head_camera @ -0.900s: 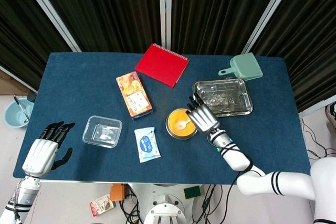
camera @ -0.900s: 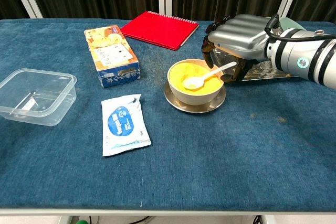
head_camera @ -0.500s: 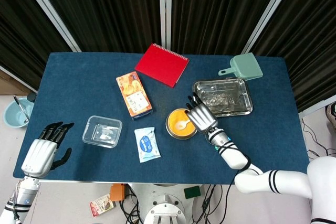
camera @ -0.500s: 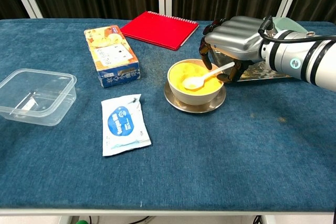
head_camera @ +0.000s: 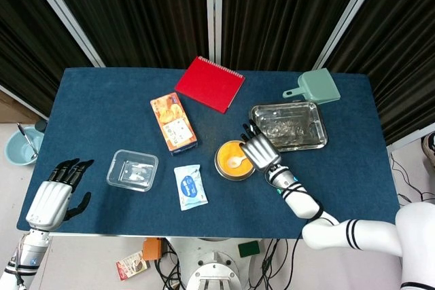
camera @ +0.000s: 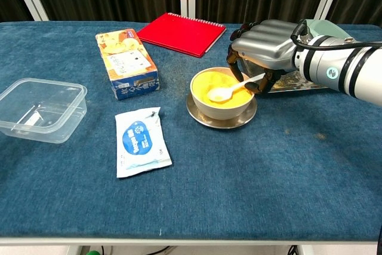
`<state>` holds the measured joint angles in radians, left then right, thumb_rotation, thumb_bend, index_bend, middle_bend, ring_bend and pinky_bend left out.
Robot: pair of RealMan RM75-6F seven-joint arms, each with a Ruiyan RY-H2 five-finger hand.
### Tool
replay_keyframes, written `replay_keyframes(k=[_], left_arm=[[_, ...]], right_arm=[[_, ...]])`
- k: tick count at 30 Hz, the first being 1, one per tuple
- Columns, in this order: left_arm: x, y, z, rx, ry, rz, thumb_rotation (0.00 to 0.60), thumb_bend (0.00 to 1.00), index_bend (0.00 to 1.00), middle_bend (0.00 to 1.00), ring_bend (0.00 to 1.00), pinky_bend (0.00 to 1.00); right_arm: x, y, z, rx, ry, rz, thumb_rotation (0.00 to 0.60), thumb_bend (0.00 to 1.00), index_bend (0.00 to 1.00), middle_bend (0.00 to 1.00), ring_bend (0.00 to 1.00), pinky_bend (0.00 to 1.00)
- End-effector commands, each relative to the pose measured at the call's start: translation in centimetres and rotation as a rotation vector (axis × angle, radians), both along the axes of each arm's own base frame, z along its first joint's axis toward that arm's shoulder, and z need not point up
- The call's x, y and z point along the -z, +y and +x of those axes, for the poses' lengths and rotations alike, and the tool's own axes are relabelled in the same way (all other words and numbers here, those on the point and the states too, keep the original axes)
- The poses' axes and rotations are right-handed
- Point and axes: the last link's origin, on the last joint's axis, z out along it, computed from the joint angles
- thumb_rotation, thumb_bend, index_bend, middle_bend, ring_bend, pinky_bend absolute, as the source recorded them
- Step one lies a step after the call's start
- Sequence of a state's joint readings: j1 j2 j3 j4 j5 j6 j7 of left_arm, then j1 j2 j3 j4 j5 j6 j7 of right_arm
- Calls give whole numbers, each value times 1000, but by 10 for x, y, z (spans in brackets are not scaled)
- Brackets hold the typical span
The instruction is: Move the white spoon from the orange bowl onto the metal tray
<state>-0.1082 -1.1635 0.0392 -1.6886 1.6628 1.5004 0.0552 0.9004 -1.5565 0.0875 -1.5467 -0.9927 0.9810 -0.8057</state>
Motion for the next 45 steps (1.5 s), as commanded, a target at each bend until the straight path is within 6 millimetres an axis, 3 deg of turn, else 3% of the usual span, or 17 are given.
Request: replay_keyframes(k=[1, 25, 30, 36, 45], left_arm=[[0, 0, -1, -2, 0, 0, 600, 391, 107, 172, 113, 136], [0, -2, -5, -9, -4, -2, 600, 391, 107, 172, 113, 136], [-1, -3, -6, -8, -3, 3, 600, 391, 107, 172, 113, 136], [0, -3, -5, -9, -7, -1, 600, 390, 107, 172, 113, 135], [1, -3, -9, -20, -10, -5, 600, 391, 107, 172, 113, 135]], right_arm=[[1, 0, 0, 0, 1, 1, 600, 433, 529, 256, 52, 0], [0, 0, 5, -31, 14, -20, 600, 447, 575, 282, 52, 0], [-15, -4, 11, -145, 139, -87, 600, 457, 578, 285, 52, 0], [-22, -3, 20, -372, 421, -164, 600, 469, 600, 302, 55, 0], [-20, -1, 37, -404, 458, -158, 600, 477, 625, 318, 71, 0]])
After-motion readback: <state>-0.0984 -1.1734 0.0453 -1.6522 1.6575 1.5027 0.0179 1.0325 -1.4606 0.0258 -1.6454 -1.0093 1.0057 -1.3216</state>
